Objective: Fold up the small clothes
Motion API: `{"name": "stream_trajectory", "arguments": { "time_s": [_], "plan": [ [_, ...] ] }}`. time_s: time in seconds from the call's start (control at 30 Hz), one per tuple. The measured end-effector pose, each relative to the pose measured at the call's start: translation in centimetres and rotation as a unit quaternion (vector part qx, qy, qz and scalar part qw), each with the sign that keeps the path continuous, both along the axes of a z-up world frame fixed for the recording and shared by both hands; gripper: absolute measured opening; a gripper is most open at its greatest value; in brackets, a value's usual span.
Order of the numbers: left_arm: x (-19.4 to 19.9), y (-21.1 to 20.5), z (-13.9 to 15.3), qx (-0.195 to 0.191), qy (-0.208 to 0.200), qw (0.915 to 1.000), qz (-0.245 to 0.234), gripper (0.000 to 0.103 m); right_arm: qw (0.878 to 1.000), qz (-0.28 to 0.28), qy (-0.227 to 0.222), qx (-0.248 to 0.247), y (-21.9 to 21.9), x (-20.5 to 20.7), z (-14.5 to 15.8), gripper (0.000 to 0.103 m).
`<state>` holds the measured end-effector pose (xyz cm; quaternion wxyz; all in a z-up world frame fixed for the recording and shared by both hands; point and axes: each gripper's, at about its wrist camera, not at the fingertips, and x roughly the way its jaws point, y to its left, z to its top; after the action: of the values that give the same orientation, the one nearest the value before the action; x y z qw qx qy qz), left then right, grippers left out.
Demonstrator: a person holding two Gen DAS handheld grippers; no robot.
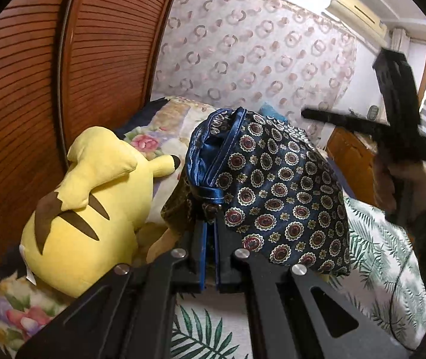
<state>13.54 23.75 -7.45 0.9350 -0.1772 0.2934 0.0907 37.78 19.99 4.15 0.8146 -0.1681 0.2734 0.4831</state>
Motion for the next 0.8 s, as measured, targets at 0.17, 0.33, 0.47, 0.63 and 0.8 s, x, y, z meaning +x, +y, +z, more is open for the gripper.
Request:
{"name": "stream_trajectory", "arguments": {
  "time_s": [0.17, 0.33, 0.47, 0.63, 0.8],
  "plan": [
    [0.2, -0.1, -0.2, 0.011, 0.012, 0.9999, -0.006, 0.002, 0.999, 0.019, 0.024, -0.020, 0.3, -3.2, -4.2, 0.040],
    [-0.3, -0.4, -0.1, 0.026, 0.014, 0.9995, -0.006, 0.004, 0.999, -0.001, 0.018, -0.047, 1.3, -3.3, -8.6, 0.040],
    [-1.4, -1.3, 0.9, 0.048, 0.007, 0.9988, -0.006, 0.006, 0.999, -0.028, 0.026, -0.028, -0.2, -4.0, -7.7, 0.040],
    [-2.7, -3.1, 2.3, 0.086, 0.006, 0.9963, 0.000, 0.007, 0.998, -0.065, 0.004, -0.007, -4.1, -6.6, -5.3, 0.041],
    [-4.0, -5.5, 3.7, 0.106, -0.004, 0.9942, -0.015, 0.008, 0.995, -0.099, 0.001, 0.017, -9.4, -9.7, -3.5, 0.042]
  ]
}}
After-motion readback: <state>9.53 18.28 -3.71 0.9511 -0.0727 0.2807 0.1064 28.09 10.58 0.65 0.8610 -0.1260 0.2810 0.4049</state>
